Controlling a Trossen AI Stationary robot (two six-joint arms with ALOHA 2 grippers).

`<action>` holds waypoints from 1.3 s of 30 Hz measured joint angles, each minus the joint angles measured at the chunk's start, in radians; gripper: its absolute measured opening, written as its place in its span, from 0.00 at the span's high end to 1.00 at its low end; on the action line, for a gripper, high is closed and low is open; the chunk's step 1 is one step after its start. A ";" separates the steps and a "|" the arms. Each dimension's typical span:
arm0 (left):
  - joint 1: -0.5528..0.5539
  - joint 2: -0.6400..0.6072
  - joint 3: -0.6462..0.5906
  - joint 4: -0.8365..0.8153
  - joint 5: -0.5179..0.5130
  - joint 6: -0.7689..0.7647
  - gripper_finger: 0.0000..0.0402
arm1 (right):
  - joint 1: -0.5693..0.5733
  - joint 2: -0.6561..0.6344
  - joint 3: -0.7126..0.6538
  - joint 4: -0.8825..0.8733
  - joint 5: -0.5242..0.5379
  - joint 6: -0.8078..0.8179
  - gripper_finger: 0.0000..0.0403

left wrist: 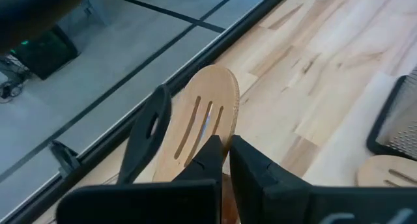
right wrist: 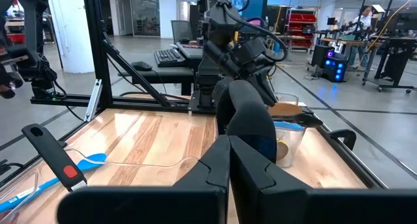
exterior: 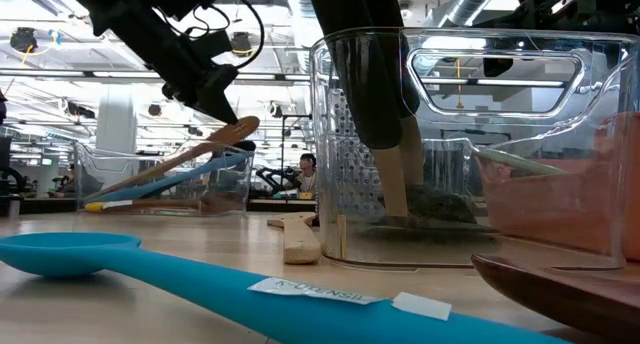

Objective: Pick & Place Kitchen Items
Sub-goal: Put the brown ladle into the top transparent bin, then adjust the top transparent bin on the table

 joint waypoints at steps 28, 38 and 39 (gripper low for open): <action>0.108 0.000 0.001 0.044 0.108 -0.047 0.78 | 0.027 0.000 0.000 0.009 -0.008 0.008 1.00; 0.079 0.000 0.001 0.053 0.298 -0.049 0.78 | 0.035 0.000 0.000 0.014 -0.008 0.008 1.00; 0.070 0.000 0.001 0.053 0.341 -0.056 0.78 | 0.035 0.000 0.000 0.014 -0.008 0.008 1.00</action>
